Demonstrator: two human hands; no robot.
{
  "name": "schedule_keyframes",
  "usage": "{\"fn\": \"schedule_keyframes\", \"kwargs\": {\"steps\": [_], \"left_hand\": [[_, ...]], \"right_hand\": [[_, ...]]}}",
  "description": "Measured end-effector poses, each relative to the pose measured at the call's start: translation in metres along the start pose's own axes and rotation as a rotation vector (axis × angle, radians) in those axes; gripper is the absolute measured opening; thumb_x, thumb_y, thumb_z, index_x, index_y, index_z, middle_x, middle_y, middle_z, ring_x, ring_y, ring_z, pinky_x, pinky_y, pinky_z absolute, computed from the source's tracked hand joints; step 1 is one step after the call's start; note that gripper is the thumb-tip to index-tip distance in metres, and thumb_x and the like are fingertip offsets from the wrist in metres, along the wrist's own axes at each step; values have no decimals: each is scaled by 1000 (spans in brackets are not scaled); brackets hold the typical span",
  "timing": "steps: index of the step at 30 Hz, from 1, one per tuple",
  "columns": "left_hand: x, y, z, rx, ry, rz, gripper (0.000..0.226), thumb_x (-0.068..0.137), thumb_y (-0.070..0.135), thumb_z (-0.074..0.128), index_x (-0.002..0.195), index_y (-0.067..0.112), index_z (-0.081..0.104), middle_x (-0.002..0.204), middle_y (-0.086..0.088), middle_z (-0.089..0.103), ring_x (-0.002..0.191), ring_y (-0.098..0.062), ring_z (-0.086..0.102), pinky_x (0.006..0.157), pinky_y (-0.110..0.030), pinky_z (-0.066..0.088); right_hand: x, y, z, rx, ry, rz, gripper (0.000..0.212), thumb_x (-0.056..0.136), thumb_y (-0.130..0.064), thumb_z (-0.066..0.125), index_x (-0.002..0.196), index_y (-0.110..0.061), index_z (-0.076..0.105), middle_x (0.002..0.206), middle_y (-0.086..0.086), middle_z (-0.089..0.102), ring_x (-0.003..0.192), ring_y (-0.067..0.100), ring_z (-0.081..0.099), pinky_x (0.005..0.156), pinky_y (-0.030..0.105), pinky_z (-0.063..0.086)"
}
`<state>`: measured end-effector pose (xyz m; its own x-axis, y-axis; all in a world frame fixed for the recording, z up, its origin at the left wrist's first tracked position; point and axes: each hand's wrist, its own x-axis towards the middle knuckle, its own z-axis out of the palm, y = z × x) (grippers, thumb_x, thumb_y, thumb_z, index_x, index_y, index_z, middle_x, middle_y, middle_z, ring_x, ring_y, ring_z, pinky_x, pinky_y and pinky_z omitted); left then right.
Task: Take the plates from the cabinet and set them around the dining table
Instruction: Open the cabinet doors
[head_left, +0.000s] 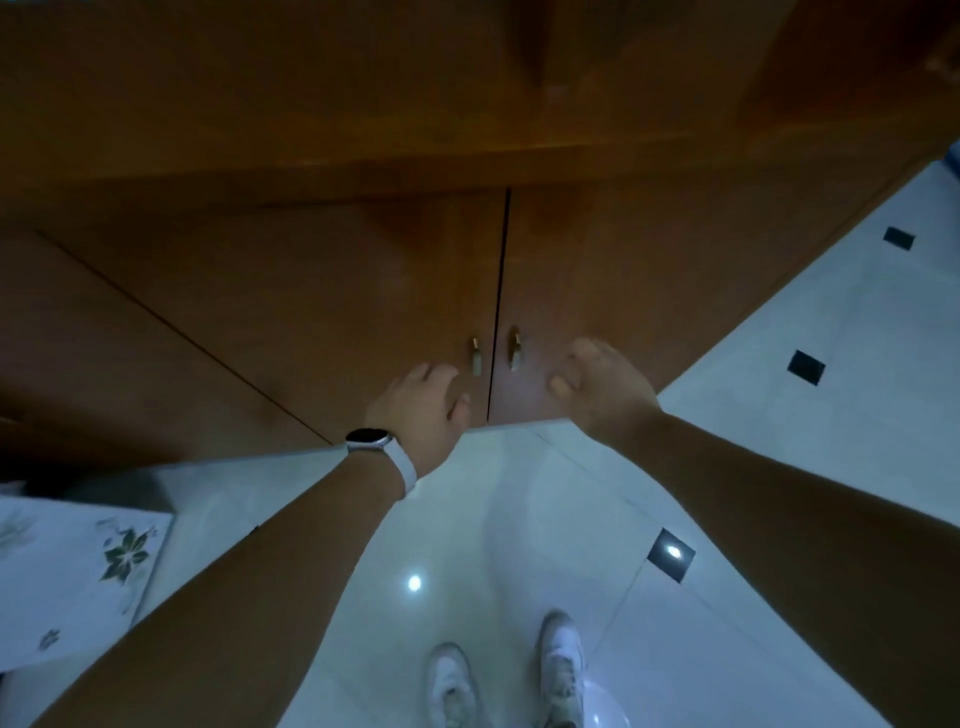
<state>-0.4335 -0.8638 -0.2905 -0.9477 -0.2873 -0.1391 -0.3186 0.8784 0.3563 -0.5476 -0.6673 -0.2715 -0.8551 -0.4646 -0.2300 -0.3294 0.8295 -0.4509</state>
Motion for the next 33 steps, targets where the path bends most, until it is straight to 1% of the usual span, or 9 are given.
{"fn": "schedule_keyframes", "kwargs": {"steps": [3, 6, 10, 15, 18, 20, 23, 29, 33], "left_hand": [[25, -6, 34, -166, 17, -123, 41, 92, 42, 49, 127, 21, 52, 123, -7, 57, 104, -30, 56, 84, -39, 50], [48, -9, 67, -481, 25, -296, 36, 91, 40, 54, 122, 21, 55, 117, -4, 63, 103, -26, 58, 87, -34, 48], [71, -15, 98, -748, 91, -433, 32, 88, 35, 57, 117, 21, 57, 103, 3, 67, 94, -21, 62, 87, -39, 52], [94, -17, 121, -802, 148, -405, 28, 87, 34, 63, 112, 22, 59, 97, 7, 63, 92, -13, 60, 81, -28, 47], [105, -13, 130, -784, 183, -359, 10, 88, 31, 65, 93, 31, 56, 86, 10, 61, 83, -11, 59, 74, -25, 45], [109, -11, 133, -758, 218, -339, 12, 88, 31, 64, 83, 32, 54, 80, 13, 61, 76, -7, 58, 68, -25, 46], [112, -9, 136, -761, 241, -320, 8, 89, 32, 63, 87, 27, 58, 78, 13, 62, 74, -2, 57, 62, -21, 43], [113, -6, 148, -864, 264, -342, 12, 90, 29, 63, 100, 22, 61, 89, 11, 66, 83, -3, 60, 65, -17, 41], [115, -6, 149, -863, 302, -357, 8, 91, 29, 60, 89, 22, 59, 79, 11, 62, 71, -2, 55, 59, -17, 38]], "right_hand": [[25, 10, 25, 32, -4, -4, 28, 88, -35, 51, 109, -16, 55, 107, 4, 56, 93, 24, 56, 79, 38, 49], [47, 18, 48, 98, 20, -12, 30, 88, -34, 52, 114, -18, 55, 109, 3, 56, 95, 23, 55, 83, 39, 49], [70, 31, 76, 147, 44, -16, 34, 90, -34, 54, 120, -19, 56, 112, 1, 57, 97, 19, 55, 85, 37, 49], [96, 42, 102, 225, 64, 30, 38, 91, -38, 57, 124, -19, 55, 114, -1, 58, 101, 18, 56, 88, 39, 49], [110, 43, 116, 274, 86, 26, 34, 91, -39, 58, 118, -19, 57, 107, -1, 60, 96, 18, 58, 85, 37, 50], [117, 42, 122, 288, 95, 3, 24, 91, -39, 59, 106, -21, 60, 96, -4, 62, 88, 16, 59, 76, 32, 49], [125, 39, 127, 378, 109, 25, 17, 90, -39, 60, 89, -22, 62, 83, -5, 65, 80, 14, 61, 71, 32, 51], [124, 41, 138, 495, 101, 76, 19, 89, -33, 60, 81, -15, 63, 78, 4, 67, 77, 22, 62, 70, 35, 52], [123, 42, 143, 505, 125, 75, 19, 91, -31, 58, 82, -14, 59, 77, 5, 65, 70, 19, 58, 61, 30, 45]]}}
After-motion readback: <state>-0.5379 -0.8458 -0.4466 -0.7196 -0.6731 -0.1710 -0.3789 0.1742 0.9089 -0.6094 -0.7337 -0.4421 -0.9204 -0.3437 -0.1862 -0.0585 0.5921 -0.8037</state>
